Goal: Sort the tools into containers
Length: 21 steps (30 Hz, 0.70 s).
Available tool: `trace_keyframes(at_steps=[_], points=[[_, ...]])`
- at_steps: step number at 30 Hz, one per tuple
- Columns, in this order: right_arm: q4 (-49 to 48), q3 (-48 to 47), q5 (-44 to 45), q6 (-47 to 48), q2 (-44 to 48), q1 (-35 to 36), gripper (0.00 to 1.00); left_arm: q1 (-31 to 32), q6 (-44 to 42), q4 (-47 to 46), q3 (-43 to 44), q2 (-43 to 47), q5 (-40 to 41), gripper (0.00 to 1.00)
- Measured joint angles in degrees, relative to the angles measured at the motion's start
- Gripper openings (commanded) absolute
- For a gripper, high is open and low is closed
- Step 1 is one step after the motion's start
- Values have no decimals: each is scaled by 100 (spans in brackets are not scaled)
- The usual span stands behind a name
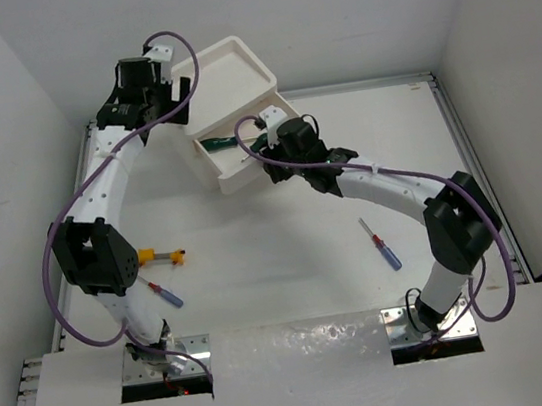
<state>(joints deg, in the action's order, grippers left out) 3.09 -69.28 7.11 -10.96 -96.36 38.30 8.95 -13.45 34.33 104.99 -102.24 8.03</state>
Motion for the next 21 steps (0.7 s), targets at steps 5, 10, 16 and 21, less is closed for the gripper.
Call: trace_keyframes(at_steps=[5,10,16,21], points=[[-195,-240,-46,2,-210,-57,39,0,-44,-33,-101,-7,-155,98],[-319,-374,-114,2,-321,-144,39,-2,-105,-57,-140,-22,-319,96],[-356,-354,-170,94,-293,-146,47,-2,-175,83,501,-164,-579,97],[-365,-348,-168,221,-264,-146,48,-22,-262,-229,2017,-636,-356,99]])
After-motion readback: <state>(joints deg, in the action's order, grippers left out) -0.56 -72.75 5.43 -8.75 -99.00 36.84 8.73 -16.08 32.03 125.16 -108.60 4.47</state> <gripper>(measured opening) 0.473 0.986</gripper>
